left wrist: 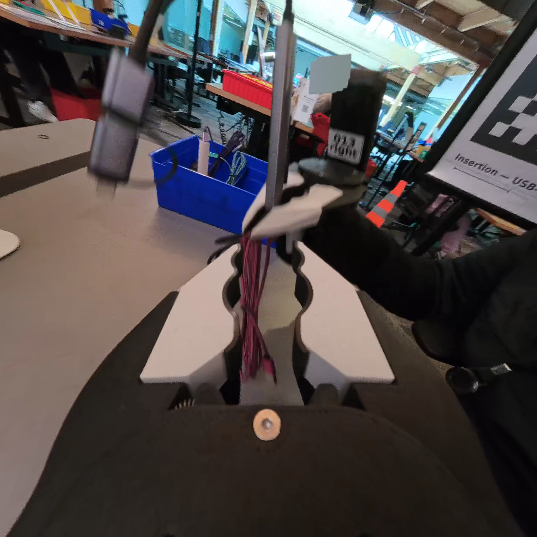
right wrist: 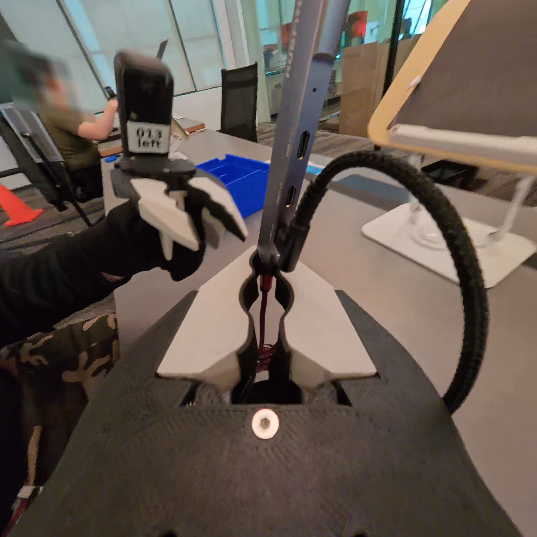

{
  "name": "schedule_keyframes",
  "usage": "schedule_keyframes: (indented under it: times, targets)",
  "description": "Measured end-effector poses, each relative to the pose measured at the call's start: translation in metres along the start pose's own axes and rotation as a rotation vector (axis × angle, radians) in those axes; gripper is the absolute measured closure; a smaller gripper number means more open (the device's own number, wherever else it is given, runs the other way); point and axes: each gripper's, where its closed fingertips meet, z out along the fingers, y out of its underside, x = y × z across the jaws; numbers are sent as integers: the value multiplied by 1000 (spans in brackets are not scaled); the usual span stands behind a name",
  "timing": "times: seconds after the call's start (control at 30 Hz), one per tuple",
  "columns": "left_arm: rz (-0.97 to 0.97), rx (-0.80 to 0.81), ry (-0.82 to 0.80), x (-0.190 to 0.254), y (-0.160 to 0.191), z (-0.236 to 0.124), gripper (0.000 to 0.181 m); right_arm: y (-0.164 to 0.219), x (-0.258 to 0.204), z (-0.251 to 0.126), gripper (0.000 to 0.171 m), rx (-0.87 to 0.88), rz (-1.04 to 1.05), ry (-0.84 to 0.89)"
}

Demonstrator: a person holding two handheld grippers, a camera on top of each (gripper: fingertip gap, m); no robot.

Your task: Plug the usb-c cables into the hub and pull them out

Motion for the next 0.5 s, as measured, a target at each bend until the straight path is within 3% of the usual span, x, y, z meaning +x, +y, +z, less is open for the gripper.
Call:
schedule_keyframes:
  times: [0.2, 0.33, 0.43, 0.5]
  targets:
    - [-84, 93, -100, -26, 18, -36, 143, -95, 63, -62, 171, 55, -135, 185]
    - [-171, 138, -121, -38, 41, -54, 145, -153, 127, -118, 171, 75, -228, 401]
    - [-201, 126, -139, -45, 57, -59, 146, -165, 183, -153, 171, 52, -255, 559]
    - [-210, 130, -148, -48, 61, -62, 146, -153, 217, -170, 170, 9, -253, 645]
